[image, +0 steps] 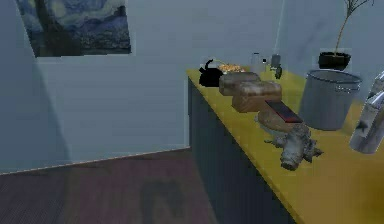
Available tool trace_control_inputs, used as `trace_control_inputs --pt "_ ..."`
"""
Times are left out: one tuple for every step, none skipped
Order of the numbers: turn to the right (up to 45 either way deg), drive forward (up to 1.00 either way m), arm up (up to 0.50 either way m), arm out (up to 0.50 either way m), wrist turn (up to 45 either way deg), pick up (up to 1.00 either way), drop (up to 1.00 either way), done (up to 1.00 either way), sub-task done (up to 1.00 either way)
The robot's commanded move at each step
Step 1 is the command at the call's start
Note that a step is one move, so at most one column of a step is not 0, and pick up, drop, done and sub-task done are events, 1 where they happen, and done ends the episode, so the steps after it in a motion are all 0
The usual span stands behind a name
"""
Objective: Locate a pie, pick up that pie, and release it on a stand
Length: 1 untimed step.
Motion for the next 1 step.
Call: trace_control_inputs --pt "-21.0 0.00 0.00 0.00 0.0 0.00 0.00 0.00 0.00"
